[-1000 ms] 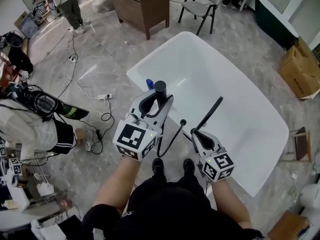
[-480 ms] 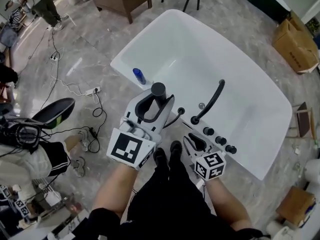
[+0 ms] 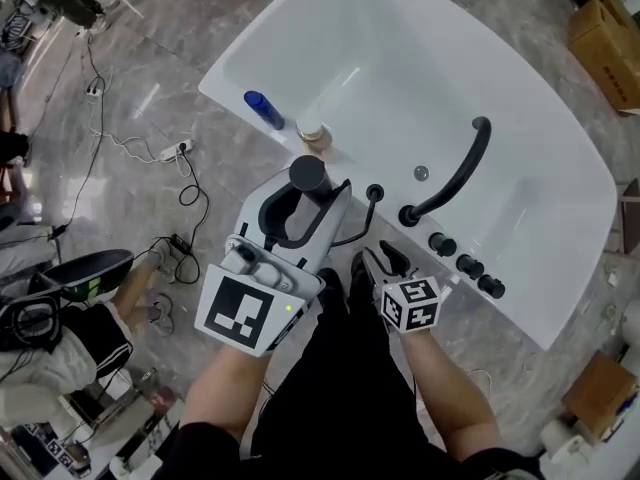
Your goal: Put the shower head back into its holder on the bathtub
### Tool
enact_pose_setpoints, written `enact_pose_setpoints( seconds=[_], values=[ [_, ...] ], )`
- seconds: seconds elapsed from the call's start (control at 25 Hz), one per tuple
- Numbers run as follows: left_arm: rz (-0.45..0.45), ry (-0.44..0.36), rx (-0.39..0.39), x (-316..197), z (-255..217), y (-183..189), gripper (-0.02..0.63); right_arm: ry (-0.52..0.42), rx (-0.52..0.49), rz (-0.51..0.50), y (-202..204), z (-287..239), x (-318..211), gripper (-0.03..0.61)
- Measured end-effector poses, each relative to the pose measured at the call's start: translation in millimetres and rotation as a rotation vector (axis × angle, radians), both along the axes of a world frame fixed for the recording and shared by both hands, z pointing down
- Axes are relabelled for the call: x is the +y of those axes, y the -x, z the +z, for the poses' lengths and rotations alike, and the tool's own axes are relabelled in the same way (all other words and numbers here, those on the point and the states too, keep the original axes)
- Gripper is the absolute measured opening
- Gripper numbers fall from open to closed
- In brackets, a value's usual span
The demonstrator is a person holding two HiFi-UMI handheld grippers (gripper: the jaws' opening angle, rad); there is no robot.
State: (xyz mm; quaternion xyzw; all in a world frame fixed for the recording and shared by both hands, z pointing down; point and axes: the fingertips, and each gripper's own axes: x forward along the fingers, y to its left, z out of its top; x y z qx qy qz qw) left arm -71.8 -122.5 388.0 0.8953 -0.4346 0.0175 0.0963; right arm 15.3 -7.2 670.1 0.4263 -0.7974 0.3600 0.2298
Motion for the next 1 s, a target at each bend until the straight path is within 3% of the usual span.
enact_pose_setpoints(
  seconds=[0.56, 0.84, 1.0],
  values=[
    [0.019, 0.062, -0.023, -6.1, 99.8, 1.4, 0.140, 0.058, 0.075, 0.116, -2.4, 150.9, -25.5, 0.199],
    [0.037, 0.057, -0.043, -15.0, 114.4, -0.8, 0.140, 0.044, 0.142, 0.184, -4.4, 177.8, -40.9, 0.198],
    [0.033, 0.070, -0.040, -17.6, 117.4, -4.4, 0.140, 0.038, 0.199, 0.182, -10.7, 182.4, -43.6, 0.150]
  ],
)
